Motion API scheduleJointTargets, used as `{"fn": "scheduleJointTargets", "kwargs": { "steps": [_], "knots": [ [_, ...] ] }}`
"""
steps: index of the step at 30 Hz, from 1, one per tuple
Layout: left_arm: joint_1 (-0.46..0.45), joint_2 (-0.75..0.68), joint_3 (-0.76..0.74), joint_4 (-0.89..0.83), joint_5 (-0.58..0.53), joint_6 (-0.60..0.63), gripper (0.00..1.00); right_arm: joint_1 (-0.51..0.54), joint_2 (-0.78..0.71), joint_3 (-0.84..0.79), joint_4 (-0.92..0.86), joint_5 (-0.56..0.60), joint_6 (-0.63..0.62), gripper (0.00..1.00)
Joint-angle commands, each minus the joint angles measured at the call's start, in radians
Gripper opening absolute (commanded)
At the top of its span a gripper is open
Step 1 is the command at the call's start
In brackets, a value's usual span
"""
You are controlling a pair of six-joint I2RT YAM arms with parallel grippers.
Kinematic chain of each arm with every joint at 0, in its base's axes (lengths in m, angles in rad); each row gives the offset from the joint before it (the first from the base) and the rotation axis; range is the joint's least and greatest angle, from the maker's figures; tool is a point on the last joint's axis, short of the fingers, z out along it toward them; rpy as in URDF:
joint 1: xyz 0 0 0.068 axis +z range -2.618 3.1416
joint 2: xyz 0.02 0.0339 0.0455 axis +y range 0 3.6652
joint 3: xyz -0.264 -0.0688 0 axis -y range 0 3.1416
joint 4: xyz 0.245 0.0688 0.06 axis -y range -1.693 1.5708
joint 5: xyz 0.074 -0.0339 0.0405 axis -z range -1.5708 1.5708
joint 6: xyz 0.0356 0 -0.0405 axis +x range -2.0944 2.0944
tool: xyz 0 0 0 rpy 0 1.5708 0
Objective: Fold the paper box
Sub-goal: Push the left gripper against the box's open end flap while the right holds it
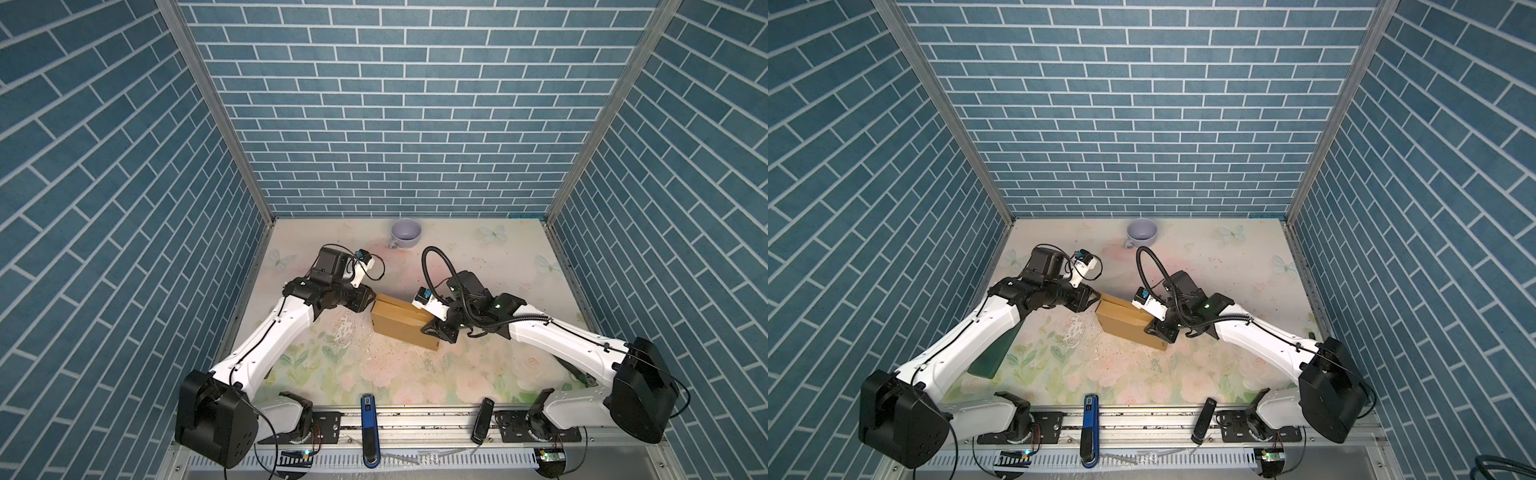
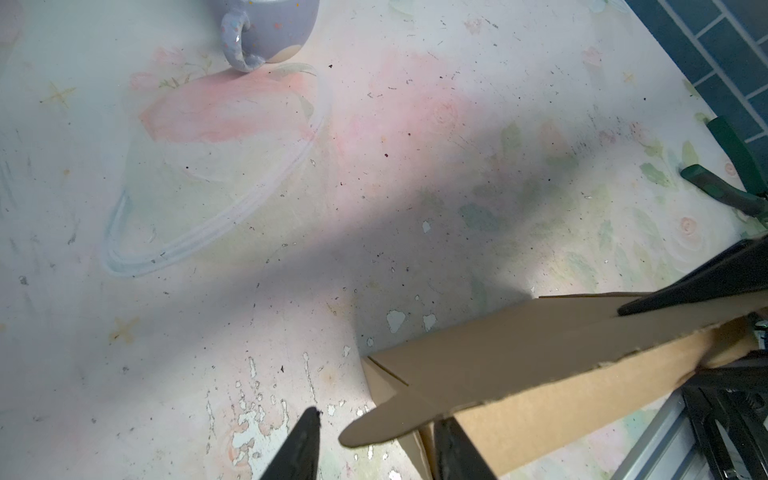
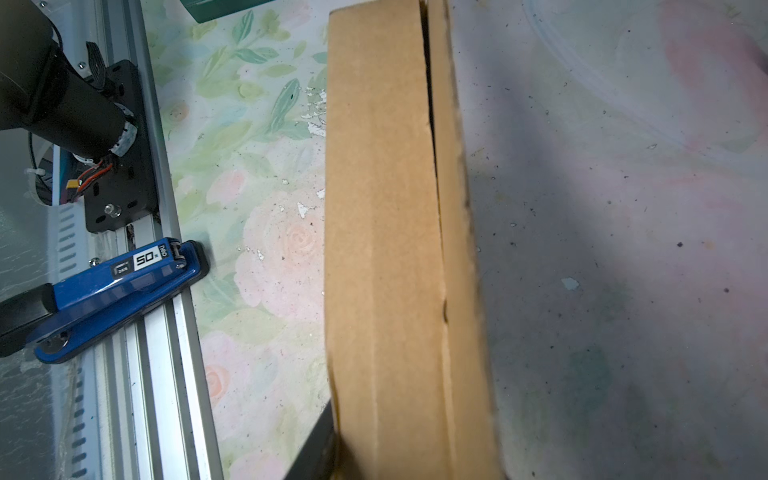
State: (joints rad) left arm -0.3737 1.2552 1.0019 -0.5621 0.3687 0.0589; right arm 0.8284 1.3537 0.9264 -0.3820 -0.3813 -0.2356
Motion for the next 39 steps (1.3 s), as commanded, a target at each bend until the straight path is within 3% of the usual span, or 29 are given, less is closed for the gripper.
{"fn": "scheduleJointTargets", "kwargs": {
  "steps": [1, 21, 39],
  "knots": [
    [-0.004, 0.010, 0.028, 0.011, 0.039, 0.033, 0.45, 0.002, -0.019, 0.013, 0.003, -0.019, -0.024, 0.31],
    [-0.005, -0.001, 0.026, -0.022, 0.093, -0.009, 0.23, 0.002, -0.005, 0.009, 0.026, 0.037, -0.004, 0.28],
    [-0.022, -0.002, 0.039, -0.059, 0.112, -0.092, 0.18, 0.002, 0.010, 0.017, 0.025, 0.059, 0.002, 0.27]
  ]
}}
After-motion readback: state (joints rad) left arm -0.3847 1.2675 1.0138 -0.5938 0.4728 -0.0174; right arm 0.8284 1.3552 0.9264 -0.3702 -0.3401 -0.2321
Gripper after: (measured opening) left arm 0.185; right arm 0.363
